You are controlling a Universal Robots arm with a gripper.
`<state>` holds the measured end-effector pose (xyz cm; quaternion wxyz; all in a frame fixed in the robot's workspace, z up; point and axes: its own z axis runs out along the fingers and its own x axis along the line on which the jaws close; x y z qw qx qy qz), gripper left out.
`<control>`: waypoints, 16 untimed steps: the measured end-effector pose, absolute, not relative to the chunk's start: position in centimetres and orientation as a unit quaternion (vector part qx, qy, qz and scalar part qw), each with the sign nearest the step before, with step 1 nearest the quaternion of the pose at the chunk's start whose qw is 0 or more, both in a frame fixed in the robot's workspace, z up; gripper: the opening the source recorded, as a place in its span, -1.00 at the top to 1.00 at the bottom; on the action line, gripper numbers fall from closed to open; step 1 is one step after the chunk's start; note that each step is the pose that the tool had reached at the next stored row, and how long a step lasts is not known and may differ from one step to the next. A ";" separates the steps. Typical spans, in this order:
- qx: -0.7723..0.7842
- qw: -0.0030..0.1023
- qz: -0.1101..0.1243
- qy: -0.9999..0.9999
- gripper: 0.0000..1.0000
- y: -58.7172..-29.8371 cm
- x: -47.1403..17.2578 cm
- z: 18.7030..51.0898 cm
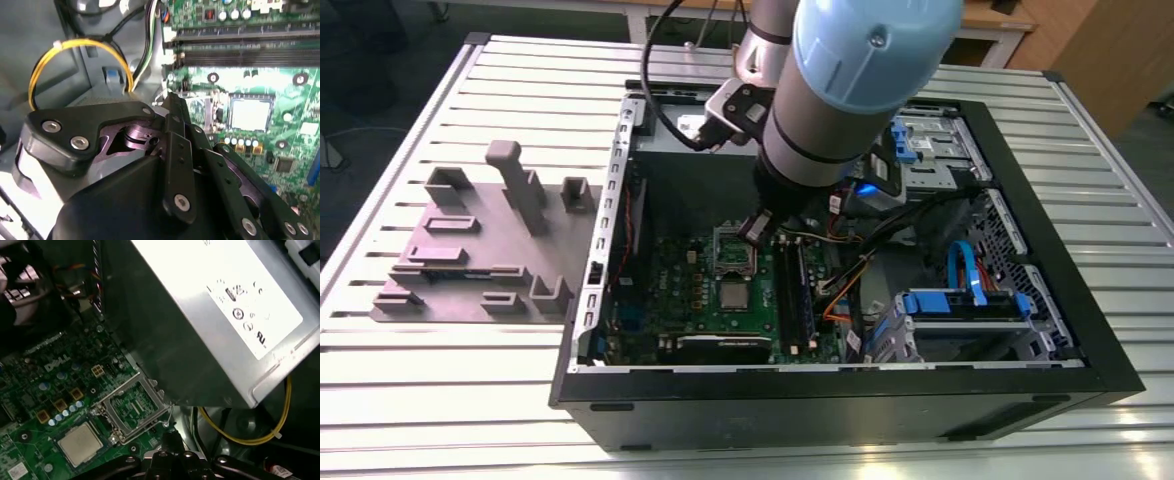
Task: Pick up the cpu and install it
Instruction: 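Close the cpu cover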
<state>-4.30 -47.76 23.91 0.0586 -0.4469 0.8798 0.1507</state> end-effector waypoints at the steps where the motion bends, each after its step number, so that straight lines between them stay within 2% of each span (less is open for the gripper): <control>1: -0.447 0.059 0.151 0.880 0.79 -47.8 -4.1 23.7; 16: -0.447 0.059 0.151 0.880 0.79 -47.4 -4.0 22.2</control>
